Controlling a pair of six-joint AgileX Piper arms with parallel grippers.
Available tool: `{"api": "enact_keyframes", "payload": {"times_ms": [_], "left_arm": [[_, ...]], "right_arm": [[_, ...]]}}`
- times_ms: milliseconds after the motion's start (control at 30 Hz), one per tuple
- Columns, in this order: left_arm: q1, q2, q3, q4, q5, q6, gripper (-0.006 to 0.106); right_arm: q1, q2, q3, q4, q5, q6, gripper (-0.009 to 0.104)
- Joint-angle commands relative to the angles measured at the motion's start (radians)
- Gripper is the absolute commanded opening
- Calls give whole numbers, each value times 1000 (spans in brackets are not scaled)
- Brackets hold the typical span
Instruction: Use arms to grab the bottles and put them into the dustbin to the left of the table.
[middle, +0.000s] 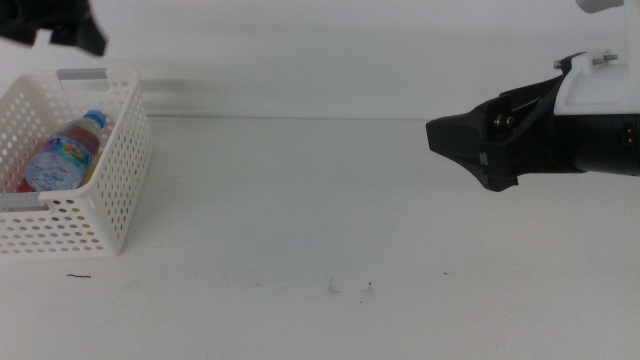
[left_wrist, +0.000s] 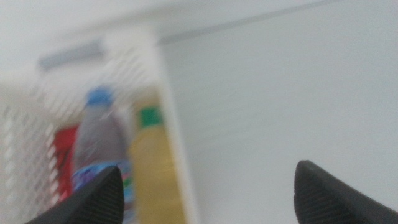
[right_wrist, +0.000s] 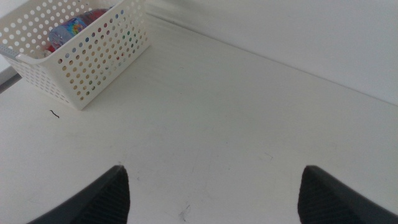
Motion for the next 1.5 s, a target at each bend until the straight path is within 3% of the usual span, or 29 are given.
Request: {"api": "enact_keyframes", "payload": {"times_ms": [0, 333, 600, 1000, 1100, 1233, 1467], "left_arm": [[-60, -109, 87, -41, -71, 9, 94], [-343, -586, 527, -43, -494, -51, 94], [-358, -761, 673, -45, -554, -88, 94], [-358, -828, 683, -43, -568, -85, 94], [-358, -822, 684, -37, -568, -85, 94], [-340, -843, 718, -18, -596, -85, 94], [-210, -1115, 1027, -15, -788, -85, 94]], "right_arm": [[0, -3, -3, -3, -9, -1, 85], [0, -3, -3, -3, -9, -1, 85], [0, -3, -3, -3, -9, -1, 85], [0, -3, -3, -3, -9, -1, 85], [-4, -3, 16, 65, -14, 0, 85], [-67, -44, 116, 118, -146, 0, 85], [-341, -308, 471, 125, -396, 0, 85]]}}
